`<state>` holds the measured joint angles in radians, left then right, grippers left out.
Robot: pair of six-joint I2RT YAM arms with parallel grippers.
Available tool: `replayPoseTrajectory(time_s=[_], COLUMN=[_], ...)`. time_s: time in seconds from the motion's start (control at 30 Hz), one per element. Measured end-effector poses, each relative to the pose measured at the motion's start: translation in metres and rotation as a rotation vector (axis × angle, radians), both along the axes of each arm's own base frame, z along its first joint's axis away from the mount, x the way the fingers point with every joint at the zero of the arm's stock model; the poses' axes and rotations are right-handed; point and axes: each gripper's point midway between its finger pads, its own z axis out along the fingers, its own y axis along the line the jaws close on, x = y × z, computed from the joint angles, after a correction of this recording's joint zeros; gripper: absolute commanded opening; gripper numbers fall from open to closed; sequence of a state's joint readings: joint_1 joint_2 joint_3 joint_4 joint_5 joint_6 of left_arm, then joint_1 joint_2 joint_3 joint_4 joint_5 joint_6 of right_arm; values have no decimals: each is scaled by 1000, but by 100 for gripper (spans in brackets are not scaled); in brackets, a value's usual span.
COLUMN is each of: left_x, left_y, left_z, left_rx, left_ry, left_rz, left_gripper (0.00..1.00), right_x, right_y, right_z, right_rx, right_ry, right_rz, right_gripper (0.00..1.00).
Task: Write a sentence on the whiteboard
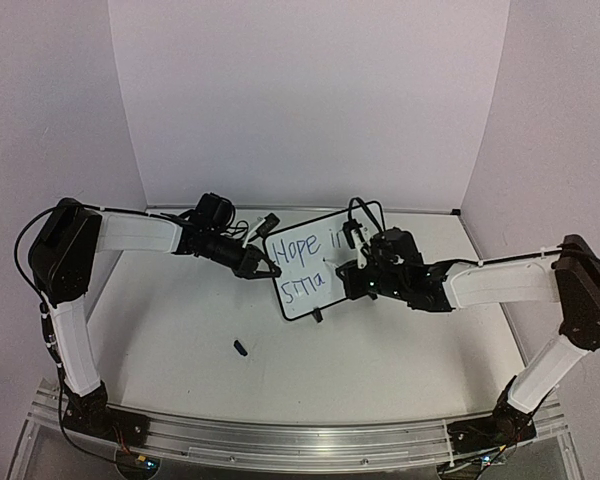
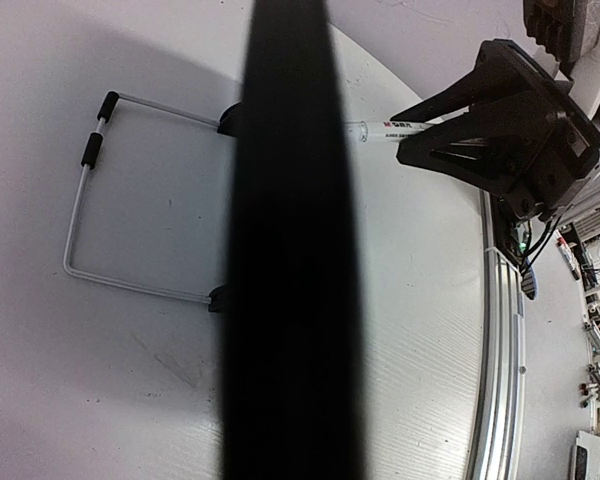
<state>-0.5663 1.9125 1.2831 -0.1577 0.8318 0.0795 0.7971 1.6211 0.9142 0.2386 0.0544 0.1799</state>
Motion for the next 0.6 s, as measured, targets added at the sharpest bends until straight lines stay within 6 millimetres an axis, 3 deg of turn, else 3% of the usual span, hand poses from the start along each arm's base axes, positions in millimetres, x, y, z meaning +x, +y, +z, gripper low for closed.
replayPoseTrajectory(time_s=[0.13,0.43,0.6], left_x=[0,0,0], left_y=[0,0,0], left_z=[0,0,0], left_rx=[0,0,0], left_ry=[0,0,1], left_rz=[0,-1,-1], left_gripper=[0,0,0], right_x=[-1,-22,-25], right_y=[0,-17,-20], right_z=[-2,-46,-52], right_rx=[10,-17,-18], right_ry=[7,114,131], right_rz=[-4,-20,-30], right_gripper=[0,0,0])
